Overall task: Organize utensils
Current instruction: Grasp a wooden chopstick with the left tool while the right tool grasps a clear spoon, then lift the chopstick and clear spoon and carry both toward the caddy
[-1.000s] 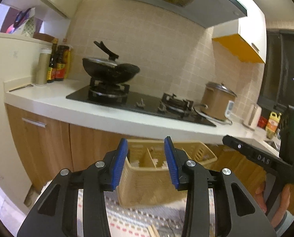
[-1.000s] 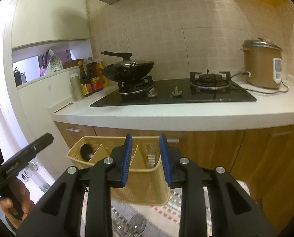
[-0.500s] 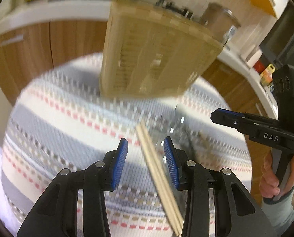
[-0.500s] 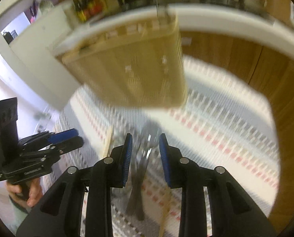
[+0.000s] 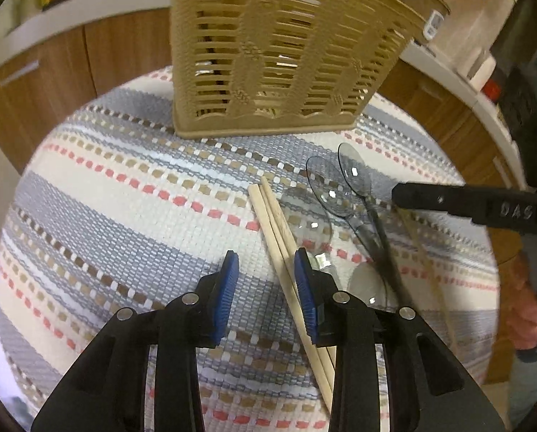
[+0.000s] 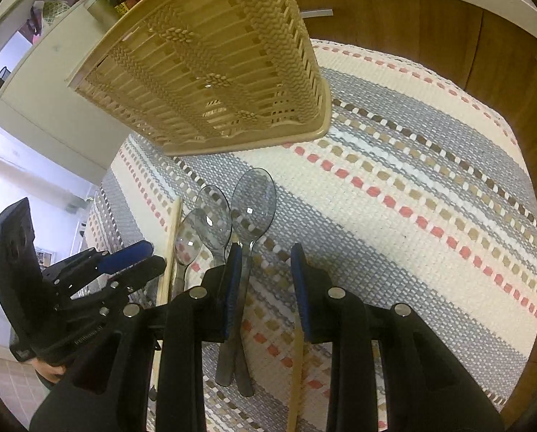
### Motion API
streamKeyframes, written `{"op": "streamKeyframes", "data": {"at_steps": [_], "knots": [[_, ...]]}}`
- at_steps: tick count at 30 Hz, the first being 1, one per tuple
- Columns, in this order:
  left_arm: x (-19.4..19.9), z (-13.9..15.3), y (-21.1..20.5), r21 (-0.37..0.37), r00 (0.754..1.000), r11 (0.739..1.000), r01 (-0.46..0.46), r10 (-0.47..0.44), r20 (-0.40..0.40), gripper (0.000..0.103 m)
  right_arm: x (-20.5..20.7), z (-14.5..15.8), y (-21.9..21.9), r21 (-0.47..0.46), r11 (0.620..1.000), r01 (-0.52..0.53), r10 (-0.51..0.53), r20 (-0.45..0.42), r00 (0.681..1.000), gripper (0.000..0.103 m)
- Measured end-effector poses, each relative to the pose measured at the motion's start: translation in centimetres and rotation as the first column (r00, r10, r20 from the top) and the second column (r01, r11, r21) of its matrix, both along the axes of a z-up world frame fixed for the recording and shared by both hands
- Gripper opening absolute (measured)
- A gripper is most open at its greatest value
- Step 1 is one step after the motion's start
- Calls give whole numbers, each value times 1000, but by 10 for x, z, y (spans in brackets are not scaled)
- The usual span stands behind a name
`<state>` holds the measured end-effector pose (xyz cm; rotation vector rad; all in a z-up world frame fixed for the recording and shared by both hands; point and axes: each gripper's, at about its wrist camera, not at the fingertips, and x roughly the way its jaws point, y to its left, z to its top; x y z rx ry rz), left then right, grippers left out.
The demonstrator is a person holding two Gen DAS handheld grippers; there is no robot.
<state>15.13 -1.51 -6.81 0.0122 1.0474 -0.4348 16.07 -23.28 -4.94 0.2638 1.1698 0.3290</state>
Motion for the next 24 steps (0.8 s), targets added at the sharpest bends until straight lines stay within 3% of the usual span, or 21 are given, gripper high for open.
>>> {"op": "streamKeyframes", "data": {"at_steps": [3,4,6,9,19,24], "knots": [[-10,0,-21,95,998,995,1,-6,55,30,2,1,4,-12,1000,-11,11,3,1000,25],[-9,1,-22,92,999,996,-3,-2,50,30,1,1,7,-22,1000,-18,19,6,1000,25],[-4,3,-17,73,1000,997,-7,5,31,18,2,2,12,-33,999,-32,33,7,999,25],[0,3,-2,44,1000,999,-11,11,9,9,2,0,25,-55,997,-48,49,9,999,25],[8,-3,42,-135,994,990,-46,32,-101,4,9,-8,37,-51,998,-48,48,-6,999,25],[11,0,37,-89,995,996,-26,17,-102,6,12,-9,33,-55,997,-45,44,-15,999,25]]}}
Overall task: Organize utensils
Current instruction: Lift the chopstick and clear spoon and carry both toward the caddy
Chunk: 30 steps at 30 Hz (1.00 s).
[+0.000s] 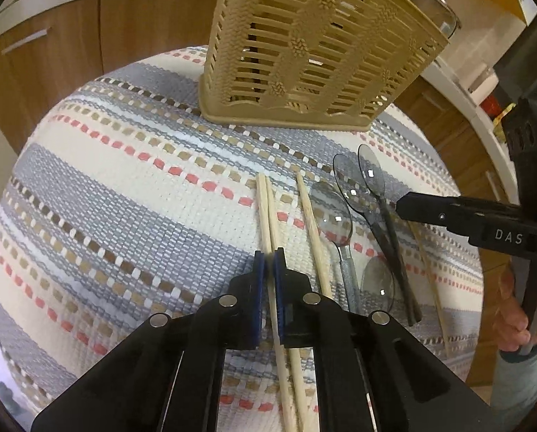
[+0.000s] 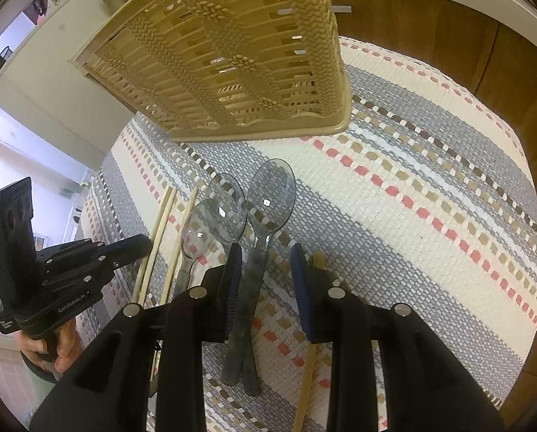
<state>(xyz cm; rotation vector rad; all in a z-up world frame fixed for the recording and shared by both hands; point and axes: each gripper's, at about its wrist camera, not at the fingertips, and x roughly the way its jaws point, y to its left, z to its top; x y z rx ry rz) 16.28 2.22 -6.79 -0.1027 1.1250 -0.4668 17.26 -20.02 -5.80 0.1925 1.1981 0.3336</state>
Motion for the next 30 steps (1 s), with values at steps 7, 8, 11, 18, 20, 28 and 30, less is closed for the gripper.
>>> {"op": "streamKeyframes", "data": {"at_steps": [7,8,11,18,20,28,30], "knots": [[13,3,-35,196,999,981,1,-11,53,7,6,3,-3,-3,1000,-8,8,-21,1000,25],[15,3,-37,202,998,979,-1,-11,57,7,7,4,-1,-5,1000,-9,9,-23,1000,25],[20,2,-34,176,998,984,-9,-2,59,5,10,0,3,-11,1000,-12,11,-41,999,25],[15,-1,0,47,992,994,-102,98,84,4,16,-3,21,-121,992,-27,24,-28,999,19],[16,-3,12,-6,991,993,-121,121,57,5,14,-2,29,-186,982,-42,40,-15,999,10],[31,-3,13,20,997,997,-77,77,-11,6,16,-3,25,-205,976,-74,69,-31,997,9],[35,0,4,78,999,996,-39,40,-12,12,17,-2,28,-215,973,-85,79,-38,996,9]]}}
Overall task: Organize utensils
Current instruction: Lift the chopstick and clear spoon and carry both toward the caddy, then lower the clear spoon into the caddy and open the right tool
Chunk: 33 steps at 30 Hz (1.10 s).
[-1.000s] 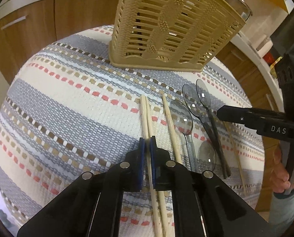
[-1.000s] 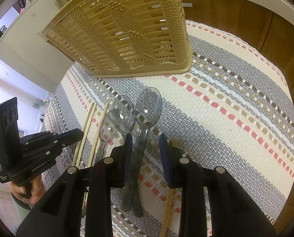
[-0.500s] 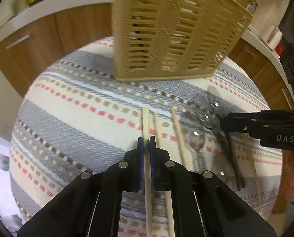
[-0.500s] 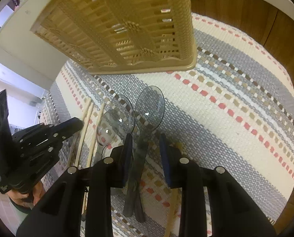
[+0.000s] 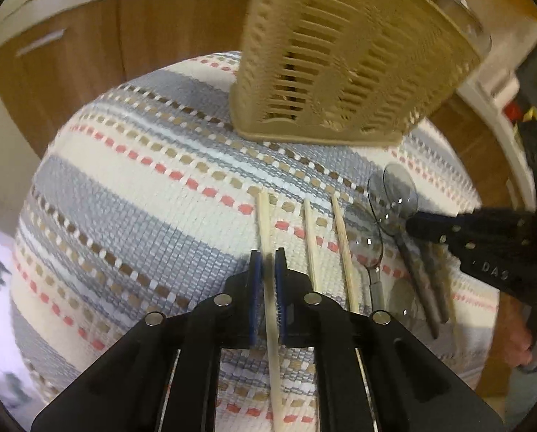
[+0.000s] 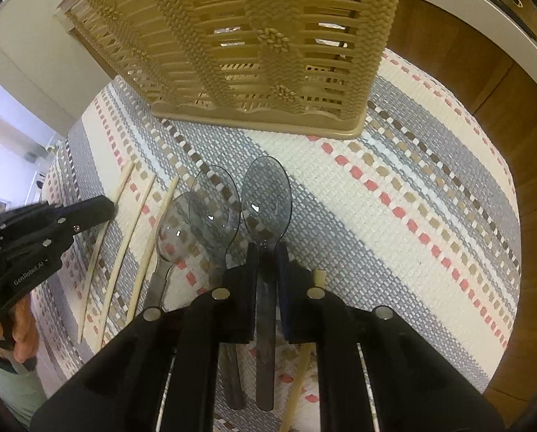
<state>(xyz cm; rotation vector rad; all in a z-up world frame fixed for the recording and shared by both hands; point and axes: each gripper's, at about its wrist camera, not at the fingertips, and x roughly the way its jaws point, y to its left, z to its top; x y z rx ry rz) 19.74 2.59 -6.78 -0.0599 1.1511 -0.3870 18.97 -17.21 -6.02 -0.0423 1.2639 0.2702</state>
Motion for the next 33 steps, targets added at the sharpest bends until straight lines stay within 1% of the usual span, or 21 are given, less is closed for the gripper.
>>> {"op": "streamKeyframes", "data": {"at_steps": [3,5,7,8,9,10,11,13,14,15,17,18,19,20,24,25,27,30,31,32,33], "knots": [[4,3,-14,53,999,998,41,-40,-20,22,3,0,6,0,1000,-6,6,-11,1000,9],[6,4,-28,106,997,991,81,-79,-24,26,5,0,7,1,1000,-13,13,-10,1000,9],[9,3,-43,140,996,986,94,-92,-23,26,4,1,7,3,1000,-15,15,-3,1000,9],[10,3,-46,162,995,982,98,-96,-18,19,3,1,6,9,1000,-16,16,0,1000,9],[10,3,-50,225,996,971,84,-88,7,5,1,1,6,18,1000,-17,17,5,1000,9],[8,2,-53,238,996,968,79,-86,19,4,-1,1,4,25,1000,-17,17,10,1000,8],[7,2,-56,231,996,970,76,-84,27,4,-5,2,2,44,999,-16,15,23,1000,8],[4,4,-48,173,996,984,51,-62,58,4,-11,8,-2,81,997,-17,13,49,999,8],[1,8,-44,119,994,992,38,-49,96,4,-13,10,-4,98,995,-18,12,60,998,8],[-4,12,-37,82,992,996,31,-40,119,3,-17,14,-6,122,992,-21,12,78,997,8],[-11,24,-29,8,985,1000,11,-12,172,3,-25,27,-13,163,986,-30,9,131,991,8],[-15,34,-23,-44,977,999,0,10,211,3,-29,33,-16,182,982,-40,12,154,988,8],[-18,40,-20,-71,972,997,-6,23,236,3,-32,38,-17,199,979,-50,15,173,985,7],[-21,48,-17,-104,963,995,-9,36,266,3,-36,48,-19,222,973,-66,19,208,978,1],[-30,85,-2,-228,911,974,-9,102,400,3,-48,75,-27,244,965,-93,12,317,948,1],[-30,93,0,-244,899,970,-15,120,422,3,-49,79,-29,239,966,-97,12,333,943,1],[-30,104,1,-288,883,958,-17,149,445,4,-47,82,-34,231,967,-106,22,337,941,1],[-37,114,15,-343,868,939,-17,184,461,4,-46,85,-39,226,970,-87,2,354,935,1],[-35,113,19,-362,858,932,-20,202,472,4,-45,87,-38,255,963,-84,-13,357,934,1],[-34,119,23,-395,843,919,-14,223,489,4,-46,89,-41,276,958,-83,-24,363,932,1],[-34,123,24,-413,832,911,-10,237,502,4,-47,95,-45,295,952,-81,-40,382,923,1]]}}
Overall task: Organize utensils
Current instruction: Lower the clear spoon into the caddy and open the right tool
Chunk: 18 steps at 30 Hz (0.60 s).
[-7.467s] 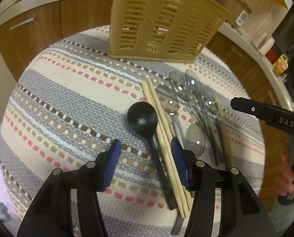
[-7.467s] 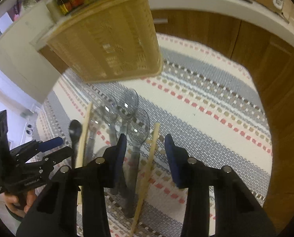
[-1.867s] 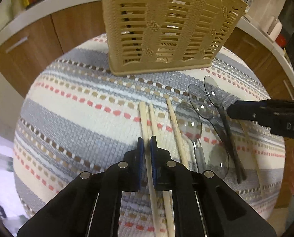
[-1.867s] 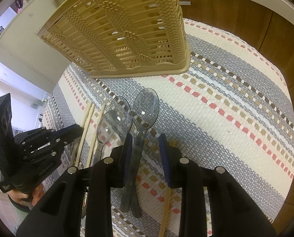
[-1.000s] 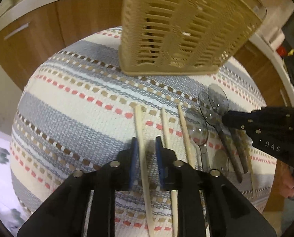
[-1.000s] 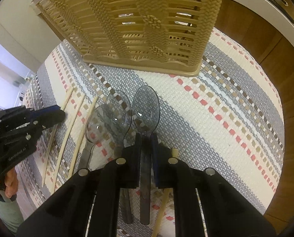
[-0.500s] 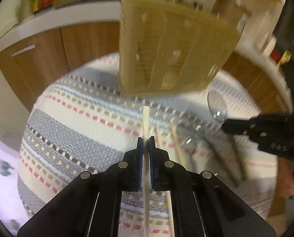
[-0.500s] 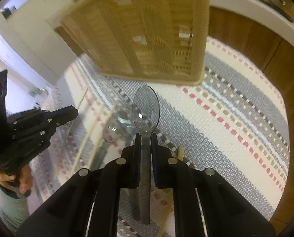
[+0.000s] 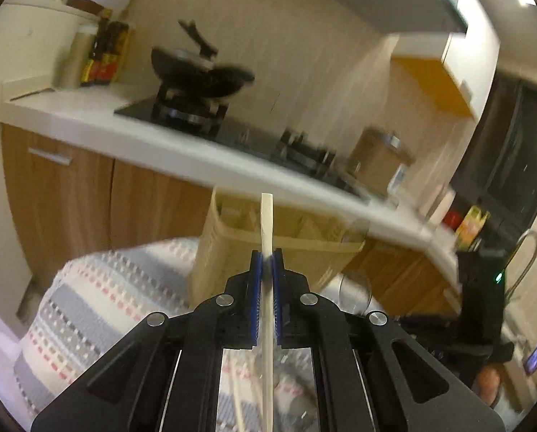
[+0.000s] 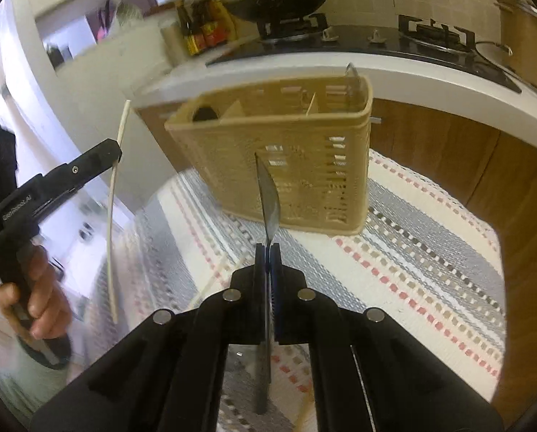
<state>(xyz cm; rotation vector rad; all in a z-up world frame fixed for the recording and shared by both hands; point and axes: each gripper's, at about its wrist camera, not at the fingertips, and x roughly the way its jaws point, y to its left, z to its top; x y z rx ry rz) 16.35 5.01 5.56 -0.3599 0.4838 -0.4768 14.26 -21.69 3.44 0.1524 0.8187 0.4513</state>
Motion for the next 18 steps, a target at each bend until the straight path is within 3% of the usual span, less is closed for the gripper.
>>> {"op": "streamKeyframes", "data": {"at_steps": [5,11,18], "knots": [[-4,38,0,-85,991,995,-49,59,119,4,-7,39,-9,58,997,41,-50,172,984,1],[12,76,-17,-101,955,987,-123,145,259,4,16,85,-17,97,989,113,-140,355,924,1],[50,80,-39,-70,896,964,-256,264,357,4,61,87,-16,120,978,171,-207,452,867,1]]}}
